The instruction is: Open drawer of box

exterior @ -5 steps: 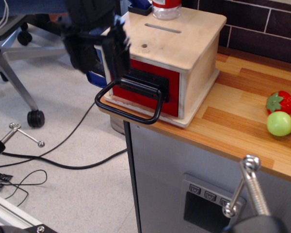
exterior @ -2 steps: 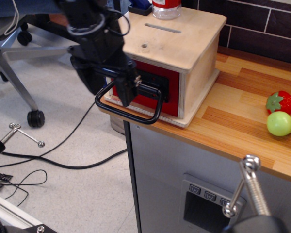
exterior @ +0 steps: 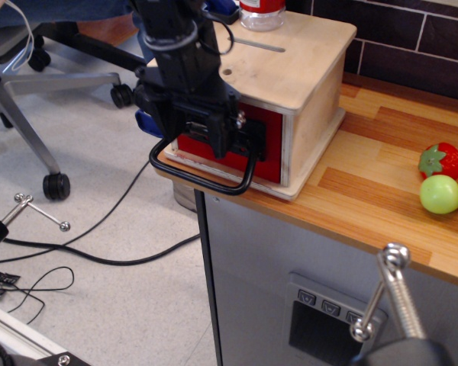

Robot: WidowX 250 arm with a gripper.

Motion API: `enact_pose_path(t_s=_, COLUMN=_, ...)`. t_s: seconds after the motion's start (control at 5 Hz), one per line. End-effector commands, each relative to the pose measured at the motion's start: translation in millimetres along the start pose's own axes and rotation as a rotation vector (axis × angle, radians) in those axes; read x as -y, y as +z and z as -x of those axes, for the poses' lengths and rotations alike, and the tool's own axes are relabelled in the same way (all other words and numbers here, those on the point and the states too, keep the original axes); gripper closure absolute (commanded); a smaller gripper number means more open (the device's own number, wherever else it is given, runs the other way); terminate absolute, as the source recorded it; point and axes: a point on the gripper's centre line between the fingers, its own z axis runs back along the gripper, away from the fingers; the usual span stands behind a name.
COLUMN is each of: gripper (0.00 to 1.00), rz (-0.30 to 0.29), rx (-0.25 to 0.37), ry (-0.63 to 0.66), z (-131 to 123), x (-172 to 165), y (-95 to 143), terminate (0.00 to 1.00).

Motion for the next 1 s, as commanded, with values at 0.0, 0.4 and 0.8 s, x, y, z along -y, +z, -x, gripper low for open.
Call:
enact_pose_path(t_s=0.0, gripper=0.0, rz=-0.05, rx=0.105, ry=-0.022, z=16.3, x=0.8, y=-16.7, terminate=0.0)
enact_pose_path(t_s=0.4, gripper=0.0, rz=-0.042, rx=0.123, ry=-0.037, z=59.8, x=13.0, y=-22.4, terminate=0.0)
enact_pose_path(t_s=0.8, gripper=0.0, rz=-0.005, rx=0.009, ry=-0.081, z=109.5, x=24.9, y=-20.7, terminate=0.0)
